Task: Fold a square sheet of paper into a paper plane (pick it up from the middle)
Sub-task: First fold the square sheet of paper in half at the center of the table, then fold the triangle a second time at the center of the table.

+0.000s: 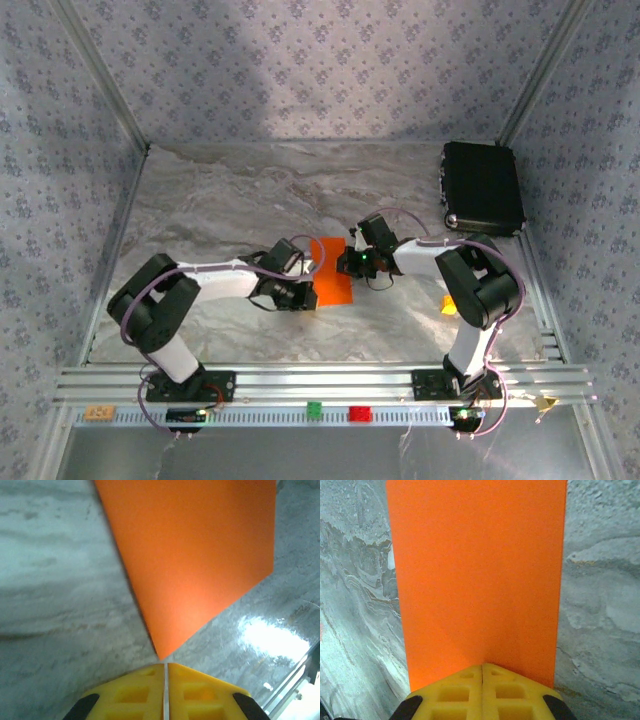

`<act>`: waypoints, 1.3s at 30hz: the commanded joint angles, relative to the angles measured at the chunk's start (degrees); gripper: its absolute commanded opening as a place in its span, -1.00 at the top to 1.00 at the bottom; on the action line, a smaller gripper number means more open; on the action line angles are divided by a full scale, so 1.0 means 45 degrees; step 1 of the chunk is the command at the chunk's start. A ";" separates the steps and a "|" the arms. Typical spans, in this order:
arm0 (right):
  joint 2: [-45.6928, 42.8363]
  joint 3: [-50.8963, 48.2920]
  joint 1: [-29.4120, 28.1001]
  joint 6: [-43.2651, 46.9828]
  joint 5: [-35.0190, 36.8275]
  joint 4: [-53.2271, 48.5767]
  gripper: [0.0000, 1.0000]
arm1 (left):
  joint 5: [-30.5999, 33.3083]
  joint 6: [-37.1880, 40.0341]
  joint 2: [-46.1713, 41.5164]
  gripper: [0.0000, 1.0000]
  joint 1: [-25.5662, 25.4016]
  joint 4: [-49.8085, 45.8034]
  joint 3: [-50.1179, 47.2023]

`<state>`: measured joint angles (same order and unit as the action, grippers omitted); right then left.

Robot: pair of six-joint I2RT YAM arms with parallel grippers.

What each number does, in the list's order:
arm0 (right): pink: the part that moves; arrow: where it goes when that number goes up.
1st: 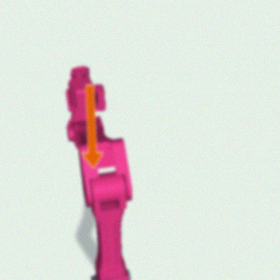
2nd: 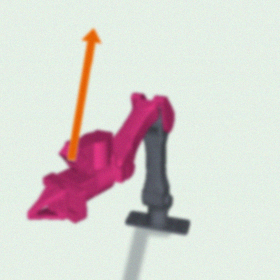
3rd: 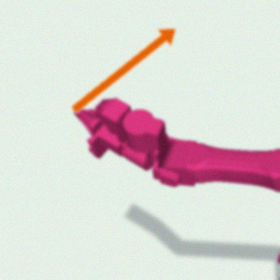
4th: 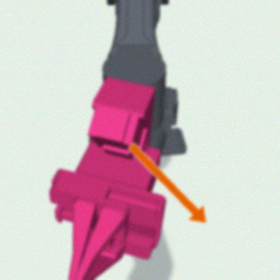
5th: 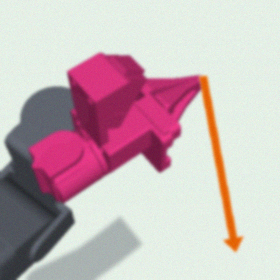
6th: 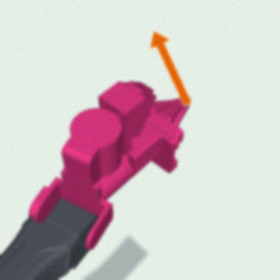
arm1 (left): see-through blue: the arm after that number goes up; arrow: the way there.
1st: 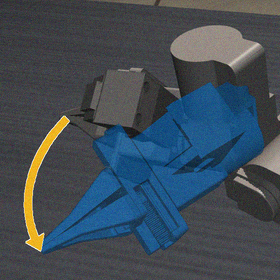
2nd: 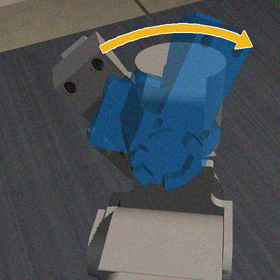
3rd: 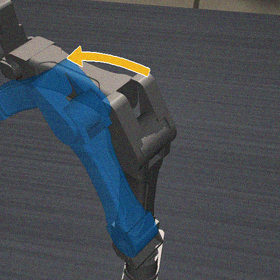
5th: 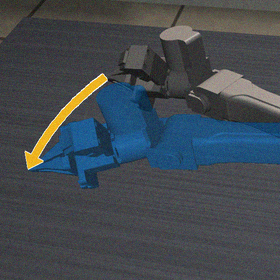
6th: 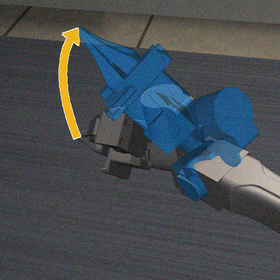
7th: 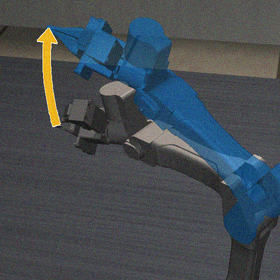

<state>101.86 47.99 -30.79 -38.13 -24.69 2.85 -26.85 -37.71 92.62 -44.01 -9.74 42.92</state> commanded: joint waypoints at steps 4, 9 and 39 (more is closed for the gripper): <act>0.0241 -0.0057 -0.0138 0.0368 0.0033 -0.1408 1.00 | 0.0344 -0.0487 -0.1532 0.76 0.0880 -0.0158 0.0539; -0.0414 0.0691 -0.0170 0.1051 -0.0535 -0.1375 0.98 | -0.0730 -0.0972 -0.0466 0.77 0.2237 0.0877 0.1394; -0.3745 -0.2338 -0.0405 -0.1761 0.0349 -0.1974 0.52 | -0.2512 -0.1000 0.5962 0.75 0.3688 0.1207 0.6062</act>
<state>86.13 38.33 -32.18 -44.75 -22.76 -5.17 -36.80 -42.72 117.64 -27.77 -4.29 69.63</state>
